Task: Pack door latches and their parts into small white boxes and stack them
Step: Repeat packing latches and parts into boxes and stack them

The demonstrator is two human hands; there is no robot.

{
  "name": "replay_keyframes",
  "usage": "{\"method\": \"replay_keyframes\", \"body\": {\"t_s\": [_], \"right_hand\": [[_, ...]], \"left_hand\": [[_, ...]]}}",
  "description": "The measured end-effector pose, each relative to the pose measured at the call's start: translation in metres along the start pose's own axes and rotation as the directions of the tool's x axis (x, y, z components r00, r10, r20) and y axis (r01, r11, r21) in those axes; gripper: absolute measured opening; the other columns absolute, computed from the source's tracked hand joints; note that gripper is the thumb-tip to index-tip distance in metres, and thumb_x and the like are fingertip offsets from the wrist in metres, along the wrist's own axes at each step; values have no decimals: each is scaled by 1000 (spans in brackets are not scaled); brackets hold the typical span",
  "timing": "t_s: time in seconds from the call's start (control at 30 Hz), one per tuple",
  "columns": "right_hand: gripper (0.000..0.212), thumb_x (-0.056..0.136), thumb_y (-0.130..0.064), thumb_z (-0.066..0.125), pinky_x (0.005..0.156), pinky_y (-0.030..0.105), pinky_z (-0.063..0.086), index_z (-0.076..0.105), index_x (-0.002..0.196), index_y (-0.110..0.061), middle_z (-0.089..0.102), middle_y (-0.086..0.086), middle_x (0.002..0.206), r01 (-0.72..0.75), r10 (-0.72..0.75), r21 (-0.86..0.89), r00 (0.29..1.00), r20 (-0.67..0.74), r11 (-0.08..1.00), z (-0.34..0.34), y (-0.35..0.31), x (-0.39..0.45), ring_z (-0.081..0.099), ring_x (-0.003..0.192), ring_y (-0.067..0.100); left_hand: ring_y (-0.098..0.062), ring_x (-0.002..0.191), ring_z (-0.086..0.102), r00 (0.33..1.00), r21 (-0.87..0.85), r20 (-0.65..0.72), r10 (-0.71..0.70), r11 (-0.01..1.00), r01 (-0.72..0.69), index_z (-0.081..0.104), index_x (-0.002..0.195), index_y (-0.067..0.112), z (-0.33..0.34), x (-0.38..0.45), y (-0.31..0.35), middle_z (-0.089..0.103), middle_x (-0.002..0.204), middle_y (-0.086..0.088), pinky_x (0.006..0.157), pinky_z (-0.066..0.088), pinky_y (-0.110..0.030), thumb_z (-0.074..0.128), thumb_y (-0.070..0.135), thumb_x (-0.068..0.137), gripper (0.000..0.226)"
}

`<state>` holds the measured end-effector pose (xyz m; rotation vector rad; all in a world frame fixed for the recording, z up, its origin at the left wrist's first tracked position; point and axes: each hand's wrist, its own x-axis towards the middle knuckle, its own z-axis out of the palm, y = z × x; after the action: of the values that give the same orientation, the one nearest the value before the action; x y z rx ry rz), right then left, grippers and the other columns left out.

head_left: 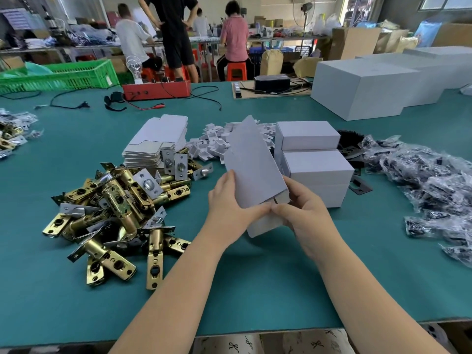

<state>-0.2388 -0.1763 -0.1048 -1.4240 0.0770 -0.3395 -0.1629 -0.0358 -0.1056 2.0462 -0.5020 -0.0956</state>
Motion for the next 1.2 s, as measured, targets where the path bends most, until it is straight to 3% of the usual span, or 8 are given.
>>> {"method": "replay_keyframes", "body": {"t_s": [0.2,0.4,0.6,0.73,0.9,0.97,1.07,1.2], "right_hand": [[47,89,11,50,77,25,55,59,121,-22,72,-1,106,-1,0,39,1000,23,999,-2,-2,-1,66,100,16],[48,88,4,59,81,21,53,58,116,-36,71,-11,107,71,-65,-88,995,71,994,-1,-3,-4,66,101,8],[56,82,-5,58,86,17,49,57,117,-50,69,-16,111,117,-83,-193,981,175,974,3,-6,-5,62,106,3],[52,86,-1,56,72,5,43,56,110,-48,67,-30,92,149,-150,-376,988,27,914,10,-4,-4,59,86,-11],[86,86,-7,50,46,9,38,6,145,-52,57,-15,56,88,-182,-617,979,-91,782,16,5,-4,52,53,-1],[94,86,-6,46,44,10,36,-7,139,-62,50,-12,57,87,-186,-658,979,-81,748,15,7,-4,51,53,-3],[94,86,-5,45,48,10,35,-10,139,-61,41,-9,57,76,-178,-712,982,-70,698,14,6,-3,47,53,-4],[91,87,0,39,52,6,37,-5,135,-63,42,-12,64,85,-167,-687,985,-53,722,11,4,-1,46,57,-9]], "left_hand": [[-11,109,55,997,47,-51,60,997,-58,41,147,23,-6,0,-1,56,133,7,86,47,-22,72,53,77,83],[8,95,59,988,18,40,150,988,-151,44,135,46,-16,-5,1,55,116,36,77,50,-20,73,53,74,68],[2,96,56,972,240,156,173,948,-207,53,134,35,-26,-1,-6,64,119,15,79,48,-27,63,69,69,74],[-15,101,60,971,449,41,235,864,-228,48,141,25,-16,-3,-2,66,114,4,76,42,-25,59,61,77,74],[-15,105,62,974,141,-46,222,967,-214,6,143,49,-3,-7,6,50,142,5,88,55,-42,69,24,80,93],[-3,104,62,976,41,-89,199,980,-196,4,145,49,0,-7,5,41,150,6,86,56,-29,70,20,83,95],[6,101,62,987,-179,-121,108,975,-129,5,149,47,0,-7,5,31,157,5,74,50,-8,68,12,83,98],[-1,103,66,991,-394,-130,22,916,-72,8,154,34,1,-10,10,32,156,-1,83,51,-12,63,1,88,92]]}}
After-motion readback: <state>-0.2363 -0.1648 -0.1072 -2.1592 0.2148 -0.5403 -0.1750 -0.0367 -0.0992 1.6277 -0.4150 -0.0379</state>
